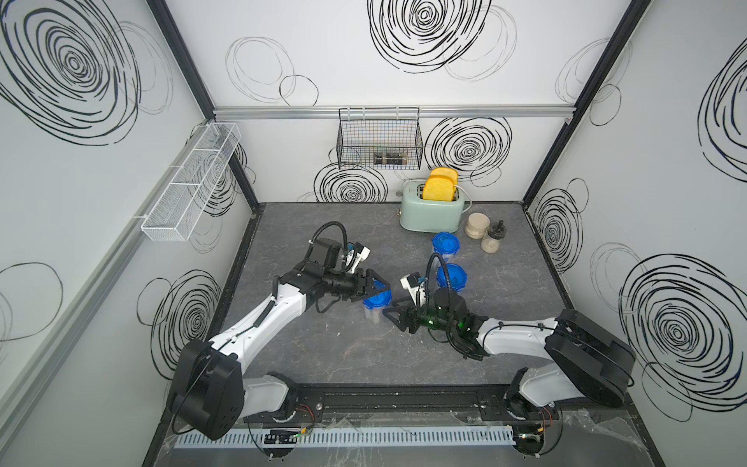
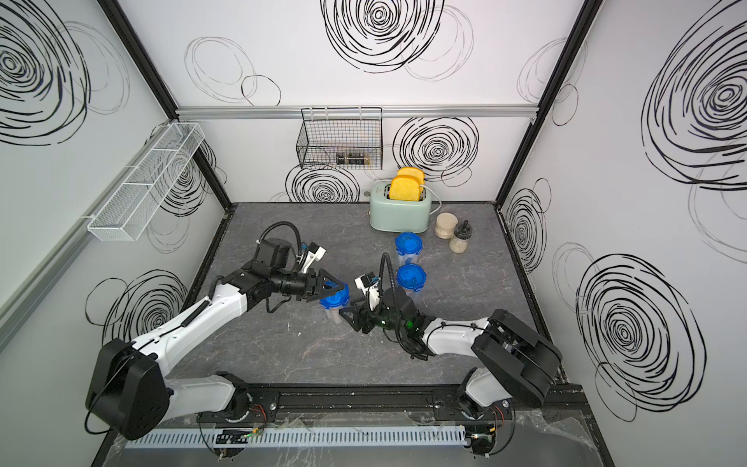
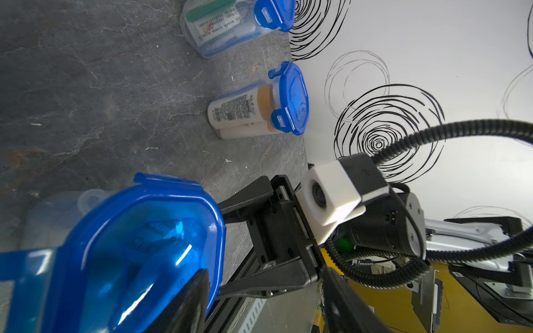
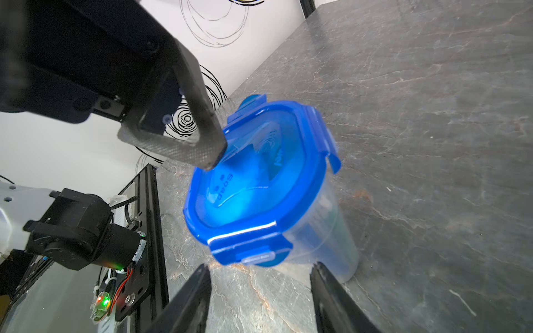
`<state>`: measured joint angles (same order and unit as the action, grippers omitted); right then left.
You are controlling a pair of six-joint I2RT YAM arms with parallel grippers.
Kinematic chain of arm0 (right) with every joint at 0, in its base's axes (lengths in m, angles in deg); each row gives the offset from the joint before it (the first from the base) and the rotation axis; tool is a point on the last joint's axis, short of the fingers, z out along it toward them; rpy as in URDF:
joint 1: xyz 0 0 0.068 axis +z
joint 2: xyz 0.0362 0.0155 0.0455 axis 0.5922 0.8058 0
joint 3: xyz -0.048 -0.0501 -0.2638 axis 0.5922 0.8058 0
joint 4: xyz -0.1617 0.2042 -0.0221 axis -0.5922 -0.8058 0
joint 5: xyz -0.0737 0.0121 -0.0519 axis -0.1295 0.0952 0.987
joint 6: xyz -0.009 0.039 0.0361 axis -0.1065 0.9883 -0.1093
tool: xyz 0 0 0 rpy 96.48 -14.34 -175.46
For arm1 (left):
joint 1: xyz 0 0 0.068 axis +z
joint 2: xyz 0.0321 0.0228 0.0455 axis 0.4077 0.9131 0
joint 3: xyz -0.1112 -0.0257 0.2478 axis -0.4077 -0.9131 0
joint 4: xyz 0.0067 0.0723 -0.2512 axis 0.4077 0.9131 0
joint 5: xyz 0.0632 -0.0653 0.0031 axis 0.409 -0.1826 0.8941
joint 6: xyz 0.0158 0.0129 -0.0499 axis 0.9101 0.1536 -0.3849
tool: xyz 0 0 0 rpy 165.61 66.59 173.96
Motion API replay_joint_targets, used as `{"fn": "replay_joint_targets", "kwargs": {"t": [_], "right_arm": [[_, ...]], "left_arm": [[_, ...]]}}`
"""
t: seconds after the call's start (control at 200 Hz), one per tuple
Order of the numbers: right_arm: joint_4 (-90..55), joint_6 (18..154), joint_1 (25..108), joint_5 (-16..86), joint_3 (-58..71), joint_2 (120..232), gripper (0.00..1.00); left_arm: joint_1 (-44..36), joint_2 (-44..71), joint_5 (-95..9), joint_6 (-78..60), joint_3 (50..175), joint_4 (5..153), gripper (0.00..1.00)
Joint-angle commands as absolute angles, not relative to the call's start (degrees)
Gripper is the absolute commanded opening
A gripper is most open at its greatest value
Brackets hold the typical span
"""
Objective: Take out toiletry kits
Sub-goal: Adjust the container at the center of the board, then unfasten the latch on the container.
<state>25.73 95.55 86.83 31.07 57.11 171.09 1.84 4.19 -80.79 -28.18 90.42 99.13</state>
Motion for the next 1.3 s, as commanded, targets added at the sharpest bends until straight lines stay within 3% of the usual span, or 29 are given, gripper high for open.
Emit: {"fn": "replay_joint_targets", "kwargs": {"t": [0.0, 0.48, 0.901, 1.296], "right_arm": [[26.4, 96.2, 86.3, 33.3, 55.4, 171.3, 0.58], [21.8, 98.4, 82.5, 37.0, 54.3, 170.1, 0.57], [21.0, 98.9, 81.7, 31.5, 53.6, 169.4, 0.59], [17.5, 101.6, 88.6, 33.7, 58.7, 161.4, 0.58]], "left_arm": [[2.1, 2.2, -80.3, -27.0, 89.7, 98.6, 0.66], [2.2, 0.9, -80.2, -25.8, 90.0, 100.0, 0.67], [1.7, 3.5, -82.4, -28.3, 90.9, 94.2, 0.67], [1.6, 13.0, -87.7, -32.7, 92.8, 86.1, 0.62]]}}
